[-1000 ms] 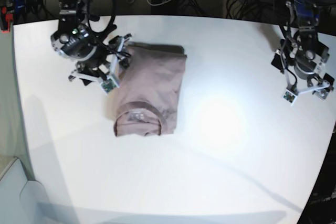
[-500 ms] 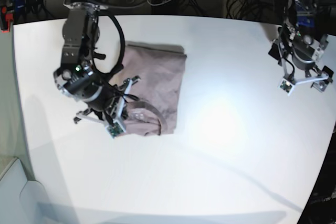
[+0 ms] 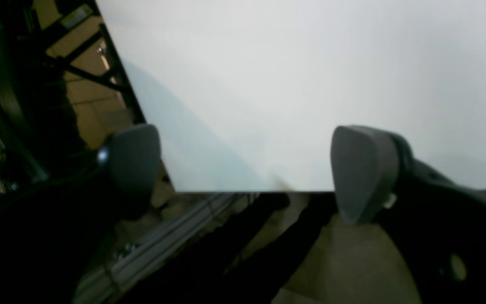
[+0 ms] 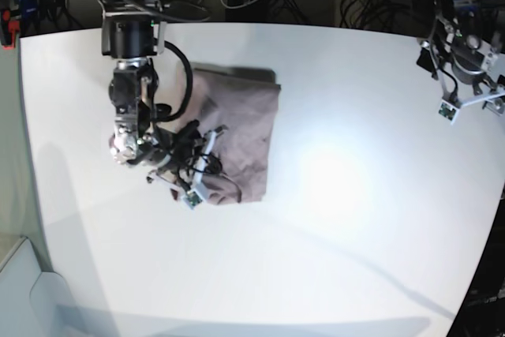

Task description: Layout the t-shirt on the table in an organized manner, then fold the t-shirt properly

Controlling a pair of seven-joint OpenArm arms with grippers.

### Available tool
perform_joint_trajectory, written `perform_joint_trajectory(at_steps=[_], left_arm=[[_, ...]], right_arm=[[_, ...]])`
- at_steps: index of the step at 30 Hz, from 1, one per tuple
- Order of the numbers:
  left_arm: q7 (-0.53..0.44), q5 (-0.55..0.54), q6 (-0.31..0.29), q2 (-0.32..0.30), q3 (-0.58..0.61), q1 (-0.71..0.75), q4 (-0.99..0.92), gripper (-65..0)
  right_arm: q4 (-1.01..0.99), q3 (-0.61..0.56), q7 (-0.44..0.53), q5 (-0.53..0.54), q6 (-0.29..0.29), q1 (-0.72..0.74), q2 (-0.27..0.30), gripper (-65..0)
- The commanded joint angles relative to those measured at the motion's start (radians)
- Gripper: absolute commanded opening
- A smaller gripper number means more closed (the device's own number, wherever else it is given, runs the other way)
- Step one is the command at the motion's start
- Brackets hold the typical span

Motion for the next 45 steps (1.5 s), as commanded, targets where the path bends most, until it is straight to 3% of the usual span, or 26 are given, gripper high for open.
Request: perform_joint_trajectory(at_steps=[1,7,12,18,21,25,33,40,45], left_arm=[[-0.005,0.01,0.005,-0.013,-0.008,0.002,0.019,-2.5],[-0.005,0.01,0.005,-0.013,-0.01,0.001,0.019,-2.5],[-0.005,0.01,0.005,-0.019,-0.01,0.001,0.019,-2.5],[-0.005,0.01,0.005,-0.015,-0.01,0.001,0.019,-2.5],[-0.005,0.01,0.005,-0.013,-0.01,0.002,0.019,-2.5],[-0.005,0.01,0.005,-0.013,-0.01,0.002,0.019,-2.5],[-0.008,0.01,0.005,-0.018,-0.011,0.033,0.019,-2.5],[-0.06,0.01,0.005,-0.013,-0.011,0.057,0.019,-2.5],[-0.06,0.01,0.005,-0.012,-0.011,0.053,0.019,-2.5]], right_arm=[[-0.013,-0.003,0.005,-0.012,-0.001,0.029,0.005,-65.0],[0.003,0.04,0.026,-0.011,-0.001,0.024,0.011,-65.0],[0.362,0.04,-0.086,0.026,-0.001,-0.062,-0.009,-65.0],[0.664,-0.016,-0.225,0.035,-0.001,-0.215,-0.095,-65.0],[0.649,-0.099,-0.204,0.037,-0.001,-0.312,-0.112,-65.0],[0.538,-0.194,-0.084,0.035,-0.001,-0.387,-0.112,-65.0],[0.342,-0.148,0.003,0.034,-0.001,-0.373,-0.075,-65.0],[0.391,-0.118,-0.001,0.035,-0.001,-0.423,-0.033,-65.0],[0.566,-0.119,-0.007,0.035,-0.001,-0.527,-0.027,-65.0]])
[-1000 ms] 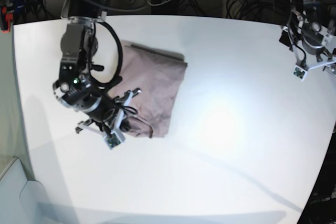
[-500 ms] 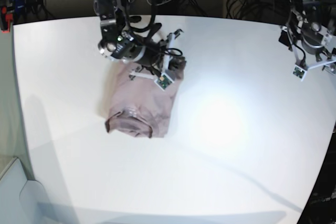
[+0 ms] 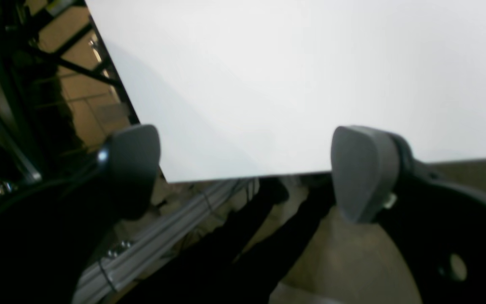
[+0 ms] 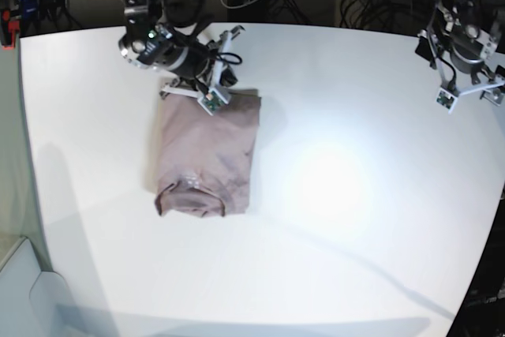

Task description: Layout the t-shirt on the table in an organized manner, then fold the t-shirt properly

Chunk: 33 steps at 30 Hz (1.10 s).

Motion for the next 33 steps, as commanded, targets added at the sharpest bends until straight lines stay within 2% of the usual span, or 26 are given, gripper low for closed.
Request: perform_joint_trajectory(at_steps=[1,5,10,11,14,15,19,23,30,31,33], left_arm=[[-0.006,0.009,0.006,-0.012,-0.007,0.001,0.017,-2.5],[-0.006,0.009,0.004,-0.012,-0.007,-0.001,0.017,-2.5],[-0.006,0.008,0.003,-0.012,-0.007,0.013,0.019,-2.5],[-0.006,0.008,-0.008,-0.012,-0.007,0.027,0.019,-2.7],[-0.002,0.008,-0.118,-0.012,-0.011,0.058,0.019,-2.8],[0.003,0.008,-0.118,-0.009,-0.026,0.062,0.019,-2.8],[-0.003,0.008,-0.118,0.067,-0.137,0.068,0.019,-2.7],[-0.005,0.008,-0.118,0.107,-0.211,0.07,0.019,-2.7],[-0.005,0.008,-0.118,0.115,-0.212,0.162,0.019,-3.0],[-0.006,0.008,-0.118,0.116,-0.212,0.18,0.019,-4.0],[-0.006,0.008,-0.118,0.136,-0.212,0.213,0.017,-12.1]], right_arm=[[0.066,-0.001,0.028,0.021,0.004,-0.007,-0.004,-65.0],[0.213,-0.001,0.021,0.021,0.004,-0.033,-0.004,-65.0],[0.278,0.007,-0.111,0.017,0.004,-0.005,0.015,-65.0],[0.285,0.009,-0.13,0.017,0.004,-0.008,0.03,-65.0],[0.293,0.013,-0.146,0.017,0.004,-0.056,0.075,-65.0],[0.294,0.025,-0.146,0.017,0.004,-0.076,0.084,-65.0],[0.297,0.095,-0.146,0.017,0.004,-0.162,0.09,-65.0],[0.297,0.145,-0.091,0.017,0.004,-0.261,0.115,-65.0],[0.296,0.151,0.047,0.017,0.004,-0.442,0.181,-65.0],[0.294,0.151,0.065,0.017,0.004,-0.467,0.182,-65.0],[0.29,0.151,0.094,0.017,0.004,-0.508,0.184,-65.0]])
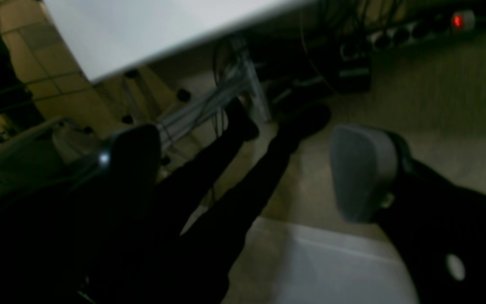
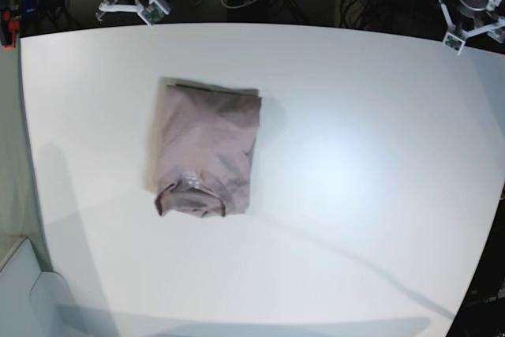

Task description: Layout the t-shirt on the table in an organized manner, then fold the t-shirt properly

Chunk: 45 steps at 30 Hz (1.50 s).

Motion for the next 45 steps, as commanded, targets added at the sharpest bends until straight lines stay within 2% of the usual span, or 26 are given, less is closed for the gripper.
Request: perform_joint_trajectory(at_steps=[1,4,5,6,10,12,16,22,26,31,32,33,36,39,43,45], left_arm=[[-0.004,0.003,0.005,0.006,-0.003,0.024,0.015,-17.8],[-0.005,0.003,0.005,0.041,-0.009,0.047,0.003,-44.0],[-0.005,0.003,0.005,0.054,-0.009,0.047,-0.006,-51.0],[-0.005,0.003,0.005,0.069,-0.009,0.048,-0.017,-55.3],[-0.037,0.003,0.005,0.115,-0.003,0.064,-0.08,-60.2],[-0.136,0.005,0.005,0.153,-0.001,0.067,-0.158,-64.5],[-0.338,0.012,0.005,0.181,0.02,0.062,-0.382,-64.8],[-0.559,0.005,0.005,0.112,0.148,0.016,-0.796,-65.0],[-0.722,0.005,0.005,0.052,0.146,-0.103,-1.16,-65.0],[-0.934,0.012,0.005,-0.005,0.155,-0.246,-1.542,-65.0],[-0.98,0.014,0.005,-0.009,0.157,-0.268,-1.602,-65.0],[-1.032,0.015,0.005,-0.009,0.158,-0.291,-1.657,-65.0],[-1.136,0.04,0.161,-0.017,0.157,-0.338,-1.777,-65.0],[-1.133,0.043,0.285,-0.005,0.152,-0.378,-1.815,-65.0],[-1.135,0.046,0.515,0.05,0.154,-0.413,-1.837,-65.0],[-1.135,0.051,0.595,0.078,0.155,-0.429,-1.843,-64.9]], right_arm=[[0.011,0.001,0.029,0.013,0.003,-0.025,0.01,-65.0],[-0.001,0.001,0.05,0.013,0.003,-0.059,0.019,-65.0],[-0.018,0.001,0.055,0.013,0.003,-0.06,0.02,-65.0],[-0.047,0.001,0.056,0.013,0.003,-0.057,0.02,-65.0],[-0.236,-0.002,0.06,0.013,0.003,-0.014,0.036,-65.0],[-0.365,-0.002,0.119,0.013,0.003,0.018,0.039,-65.0],[-0.617,0.0,0.307,0.013,0.003,0.047,0.039,-65.0],[-0.948,-0.062,0.508,0.013,0.003,0.119,0.042,-65.0],[-1.167,-0.155,0.636,0.013,0.003,0.171,0.042,-65.0],[-1.381,-0.22,0.722,0.013,0.003,0.25,0.036,-65.0],[-1.433,-0.22,0.739,0.013,-0.024,0.274,0.028,-65.0],[-1.494,-0.217,0.761,0.015,-0.095,0.305,0.013,-65.0],[-1.686,-0.18,0.834,0.016,-0.302,0.386,-0.021,-65.0],[-1.778,-0.143,0.914,0.016,-0.475,0.423,-0.055,-65.0],[-1.8,-0.134,0.988,0.016,-0.769,0.424,-0.104,-65.0],[-1.801,-0.137,1.019,0.016,-0.91,0.423,-0.13,-65.0]])
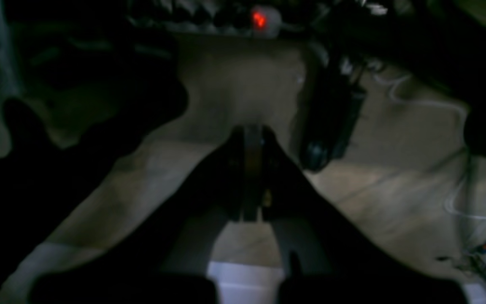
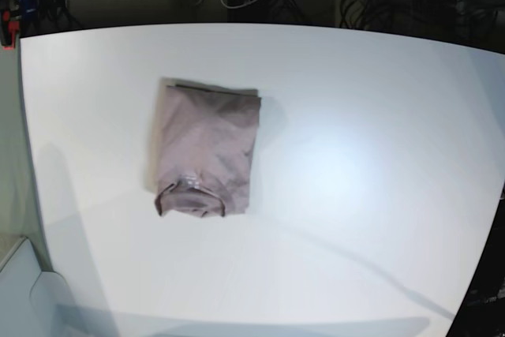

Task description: Layout the t-shirt on the table in an organized manner, then fold the t-shirt properly

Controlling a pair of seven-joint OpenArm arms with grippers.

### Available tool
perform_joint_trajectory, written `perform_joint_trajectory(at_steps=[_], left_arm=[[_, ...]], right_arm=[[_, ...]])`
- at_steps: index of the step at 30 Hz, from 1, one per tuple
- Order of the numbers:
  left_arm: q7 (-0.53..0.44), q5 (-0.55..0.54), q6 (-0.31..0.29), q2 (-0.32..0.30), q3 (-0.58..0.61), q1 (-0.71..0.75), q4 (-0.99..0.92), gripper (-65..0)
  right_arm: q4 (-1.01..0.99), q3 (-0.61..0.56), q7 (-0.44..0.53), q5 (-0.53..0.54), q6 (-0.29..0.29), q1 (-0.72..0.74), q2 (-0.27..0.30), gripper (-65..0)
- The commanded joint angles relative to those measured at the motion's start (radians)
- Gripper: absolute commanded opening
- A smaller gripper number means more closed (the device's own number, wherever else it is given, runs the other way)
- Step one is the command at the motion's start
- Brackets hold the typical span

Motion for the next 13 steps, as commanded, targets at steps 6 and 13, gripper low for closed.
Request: perform_joint_trajectory(at_steps=[6,13], left_arm=[[0.005,0.001,0.036,0.018,0.001,-0.022,-0.008,-64.9],[0.005,0.001,0.037,0.015,0.001,-0.023,-0.008,-64.9]], right_arm=[[0.0,-0.005,0.037,0.01,-0.116,0.0,-0.018,-65.0],[-0.001,-0.005,0.033,0.01,-0.116,0.0,-0.018,-65.0]])
